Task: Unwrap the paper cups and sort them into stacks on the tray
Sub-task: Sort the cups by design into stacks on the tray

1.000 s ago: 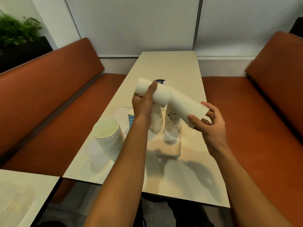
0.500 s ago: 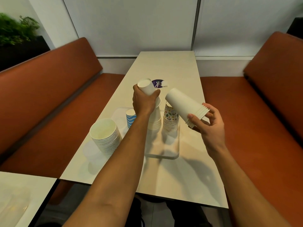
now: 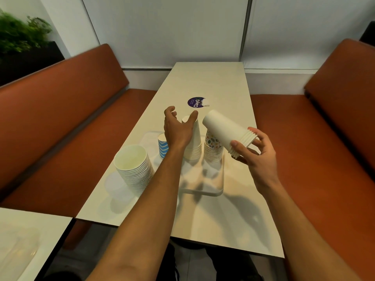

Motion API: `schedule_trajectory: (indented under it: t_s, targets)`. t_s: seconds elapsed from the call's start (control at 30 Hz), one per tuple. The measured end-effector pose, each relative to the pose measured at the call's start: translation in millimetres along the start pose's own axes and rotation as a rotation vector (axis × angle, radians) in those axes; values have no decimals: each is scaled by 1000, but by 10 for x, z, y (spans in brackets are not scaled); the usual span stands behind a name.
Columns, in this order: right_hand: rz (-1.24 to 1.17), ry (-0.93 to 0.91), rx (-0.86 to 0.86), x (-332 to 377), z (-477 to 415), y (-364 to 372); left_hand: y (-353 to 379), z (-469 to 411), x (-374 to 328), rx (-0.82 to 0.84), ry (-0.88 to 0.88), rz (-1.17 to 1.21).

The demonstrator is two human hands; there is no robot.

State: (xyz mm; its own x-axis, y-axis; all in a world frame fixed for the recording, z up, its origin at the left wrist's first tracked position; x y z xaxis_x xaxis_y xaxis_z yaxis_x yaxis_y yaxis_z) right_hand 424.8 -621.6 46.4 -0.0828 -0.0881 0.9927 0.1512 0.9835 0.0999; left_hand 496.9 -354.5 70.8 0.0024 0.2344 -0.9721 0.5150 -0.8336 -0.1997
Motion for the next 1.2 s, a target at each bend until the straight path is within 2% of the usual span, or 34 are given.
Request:
schedule_trajectory:
  t_s: [0.1,0.17,0.23,0.37,0.47,0.77,0.87,0.97,1.07,1.2]
  targets:
    - [-5,3,32,-1,0,33,-91,157,-26,-19,8,92]
    - [-9,6,59,6,18,62,-112,291,51,14,-47,206]
    - [-25,9,78,13,39,98,-29,444,164,133,-147,357]
    - [-2,22,136,-1,71,199,270,845,192,484,-331,603]
    - [21,29,172,-8,87,243,338,964,165,559,-369,693]
    - [-15,49,171,42,122,211,300,931,115,491,-366,669]
    - [-23,49,137,21,115,121,171,804,101,341,-405,731]
    - [-48,46,55,-6,85,-9,-33,592,44,136,-314,726]
    - [-65,36,-35,-3,43,-104,-203,417,-56,-51,-178,593]
    - [-58,25,-49,8,8,-110,-248,237,-160,-130,-57,322]
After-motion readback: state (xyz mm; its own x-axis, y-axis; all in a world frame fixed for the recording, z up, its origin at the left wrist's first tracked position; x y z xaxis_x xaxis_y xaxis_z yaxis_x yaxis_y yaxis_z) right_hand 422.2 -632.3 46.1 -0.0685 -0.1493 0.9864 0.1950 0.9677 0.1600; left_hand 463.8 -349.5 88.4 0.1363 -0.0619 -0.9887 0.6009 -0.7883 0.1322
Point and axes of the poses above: each hand's wrist, its own z-axis away from the middle knuckle, its own y-axis out of the palm, x = y × z, the point moved 9 cm from there along -z, towards the middle knuckle, and after that the axes turned 5 degrees about z, right-handed, at the moved point
